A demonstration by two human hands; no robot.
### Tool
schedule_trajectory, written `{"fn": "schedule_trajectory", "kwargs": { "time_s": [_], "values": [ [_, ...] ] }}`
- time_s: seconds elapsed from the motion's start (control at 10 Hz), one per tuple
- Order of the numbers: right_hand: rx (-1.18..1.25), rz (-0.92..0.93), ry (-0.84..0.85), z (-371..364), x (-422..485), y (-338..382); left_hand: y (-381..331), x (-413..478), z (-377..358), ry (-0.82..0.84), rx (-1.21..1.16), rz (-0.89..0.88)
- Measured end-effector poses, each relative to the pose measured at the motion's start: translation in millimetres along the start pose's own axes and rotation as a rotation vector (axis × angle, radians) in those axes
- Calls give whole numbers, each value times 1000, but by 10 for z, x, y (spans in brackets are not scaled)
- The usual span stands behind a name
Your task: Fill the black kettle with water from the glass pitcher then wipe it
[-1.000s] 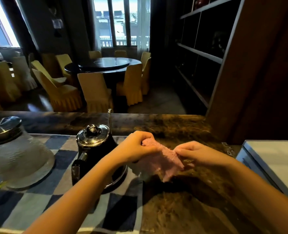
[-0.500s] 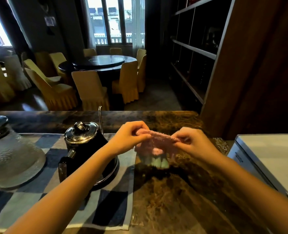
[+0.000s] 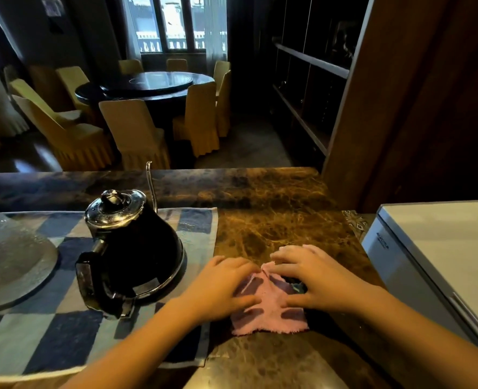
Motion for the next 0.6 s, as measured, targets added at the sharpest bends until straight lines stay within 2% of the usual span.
{"fn": "schedule_trajectory", "kwargs": {
  "time_s": [0.1,0.2,0.4,0.5,0.6],
  "values": [
    [-68,-109,196,-239,1,-77,77,-81,-241,179,99,60],
    [-44,-191,242,-347,-53,-166,176,-169,-395,259,108,117],
    [-45,-205,272,-355,-60,-162,199,-152,-370,302,127,124],
    [9,-222,264,-244,-45,-119,163,-99,-245,268,102,131],
    [-7,-219,43,72,73,-76,121,11,95,40,74,134]
  ]
}}
Point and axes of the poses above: each hand's wrist, its own x-axis towards the middle knuckle, its own z-axis out of the back of the hand, y = z × x, the point moved 3 cm from there along x, towards the middle knuckle, and after that the axes turned 1 degree about y, right-handed, at the moved point
